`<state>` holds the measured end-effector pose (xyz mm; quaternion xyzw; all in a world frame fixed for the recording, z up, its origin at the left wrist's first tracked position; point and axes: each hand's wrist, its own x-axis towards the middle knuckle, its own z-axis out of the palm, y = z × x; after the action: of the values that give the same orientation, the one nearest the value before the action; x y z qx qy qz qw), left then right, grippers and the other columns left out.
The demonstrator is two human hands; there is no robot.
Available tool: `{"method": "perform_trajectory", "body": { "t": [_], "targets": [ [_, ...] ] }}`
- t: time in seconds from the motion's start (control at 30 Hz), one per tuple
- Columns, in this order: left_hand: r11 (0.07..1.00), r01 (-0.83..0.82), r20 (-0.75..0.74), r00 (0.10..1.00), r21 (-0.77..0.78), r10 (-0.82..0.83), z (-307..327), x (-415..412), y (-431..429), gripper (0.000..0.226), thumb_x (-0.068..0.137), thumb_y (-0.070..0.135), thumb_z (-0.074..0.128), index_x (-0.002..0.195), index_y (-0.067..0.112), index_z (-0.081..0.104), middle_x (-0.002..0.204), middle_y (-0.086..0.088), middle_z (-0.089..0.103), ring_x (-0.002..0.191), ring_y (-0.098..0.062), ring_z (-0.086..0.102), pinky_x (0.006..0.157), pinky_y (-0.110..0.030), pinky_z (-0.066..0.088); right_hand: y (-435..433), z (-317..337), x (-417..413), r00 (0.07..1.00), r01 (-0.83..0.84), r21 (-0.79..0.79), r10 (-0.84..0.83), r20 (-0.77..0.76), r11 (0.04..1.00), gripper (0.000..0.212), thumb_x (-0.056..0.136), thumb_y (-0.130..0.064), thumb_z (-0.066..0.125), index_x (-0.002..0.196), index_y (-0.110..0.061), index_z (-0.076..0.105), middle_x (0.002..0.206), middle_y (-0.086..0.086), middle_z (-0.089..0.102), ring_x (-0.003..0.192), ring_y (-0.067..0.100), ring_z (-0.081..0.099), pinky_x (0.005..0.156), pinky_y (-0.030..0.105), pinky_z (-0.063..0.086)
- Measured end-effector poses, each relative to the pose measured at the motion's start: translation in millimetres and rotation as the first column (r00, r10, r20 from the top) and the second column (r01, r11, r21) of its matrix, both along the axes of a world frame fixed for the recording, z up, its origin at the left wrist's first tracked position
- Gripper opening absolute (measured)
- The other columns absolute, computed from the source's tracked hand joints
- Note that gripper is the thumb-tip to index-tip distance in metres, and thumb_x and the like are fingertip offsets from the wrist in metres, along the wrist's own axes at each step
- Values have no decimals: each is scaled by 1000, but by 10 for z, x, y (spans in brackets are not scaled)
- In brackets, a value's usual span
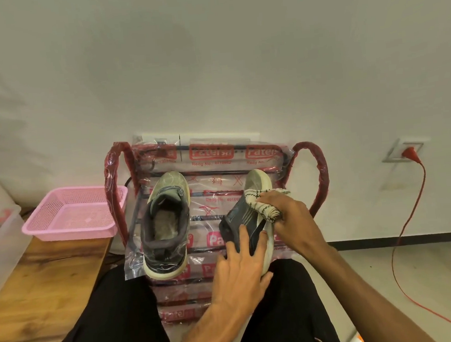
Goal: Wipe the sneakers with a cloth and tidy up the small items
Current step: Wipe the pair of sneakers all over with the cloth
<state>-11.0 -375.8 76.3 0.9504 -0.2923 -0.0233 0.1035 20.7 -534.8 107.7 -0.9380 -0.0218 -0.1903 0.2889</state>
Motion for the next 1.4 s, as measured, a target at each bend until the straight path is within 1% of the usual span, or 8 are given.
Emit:
{"method": "perform_trajectory", "body": {
  "t": [0.33, 0.57, 0.7, 0.77, 1.0, 1.17, 1.3, 1.4],
  "targets": [
    [995, -13, -17, 1000, -97, 11, 13, 221, -56, 89, 85, 71, 47, 151, 42, -4, 160, -15, -18, 146, -41, 8, 119, -48, 10, -48, -20, -46, 997, 49, 133, -56, 50, 990, 61, 73, 16, 59, 121, -18, 67, 125, -3, 64, 118, 2, 50, 106, 27, 40],
    [994, -35, -4, 999, -103, 35, -51, 276, -79, 88, 86, 74, 39, 150, 43, -14, 158, -18, -24, 147, -40, -9, 117, -45, -5, -101, 90, 151, 998, 36, -210, -24, 57, 977, 52, 76, 5, 74, 122, -17, 67, 130, 4, 62, 126, 21, 52, 103, 37, 42],
    [994, -47, 40, 998, -94, 50, -128, 241, -87, 82, 74, 76, 44, 144, 34, 38, 152, -26, 31, 136, -44, 38, 108, -49, 27, -19, 108, 285, 964, -250, -527, 258, -61, 812, 46, 63, 2, 83, 106, -13, 74, 113, 6, 71, 113, 25, 62, 94, 35, 48],
    [996, -54, 60, 996, -75, 59, -159, 259, -94, 84, 70, 77, 43, 140, 31, 47, 143, -25, 45, 127, -42, 50, 102, -48, 38, -36, 133, 360, 972, -212, -596, 230, -46, 775, 39, 63, -1, 84, 99, -12, 75, 105, 6, 73, 105, 26, 66, 89, 36, 52],
    [996, -57, 20, 998, -72, 59, -213, 245, -85, 85, 72, 75, 45, 143, 30, 44, 143, -25, 46, 128, -40, 50, 101, -47, 39, 47, 186, 381, 956, -290, -620, 249, -154, 729, 33, 75, -4, 77, 106, -14, 73, 111, 4, 71, 111, 22, 61, 95, 37, 50],
    [987, -83, 26, 996, -135, 87, -228, 225, -86, 81, 79, 77, 32, 146, 33, 40, 148, -23, 40, 131, -38, 48, 102, -46, 41, -138, 323, 408, 997, -56, -580, 21, -68, 813, 36, 79, -14, 77, 114, -17, 70, 121, 2, 67, 120, 21, 55, 99, 34, 44],
    [911, -197, -158, 976, -364, 148, -24, 242, -52, 77, 88, 75, 24, 154, 38, 10, 163, -5, -5, 150, -24, 7, 117, -36, 10, -159, 295, 283, 999, 9, -444, -25, -31, 896, 42, 77, -7, 79, 116, -17, 70, 123, 3, 66, 120, 22, 56, 95, 37, 48],
    [742, -379, -281, 923, -553, 262, 77, 389, -60, 58, 98, 48, 43, 151, 30, 27, 158, 1, 26, 140, -19, 35, 111, -36, 33, -159, 177, 223, 999, 0, -400, -18, -42, 916, 43, 76, -2, 77, 116, -18, 71, 123, 2, 66, 119, 21, 57, 94, 37, 49]
  ]
}}
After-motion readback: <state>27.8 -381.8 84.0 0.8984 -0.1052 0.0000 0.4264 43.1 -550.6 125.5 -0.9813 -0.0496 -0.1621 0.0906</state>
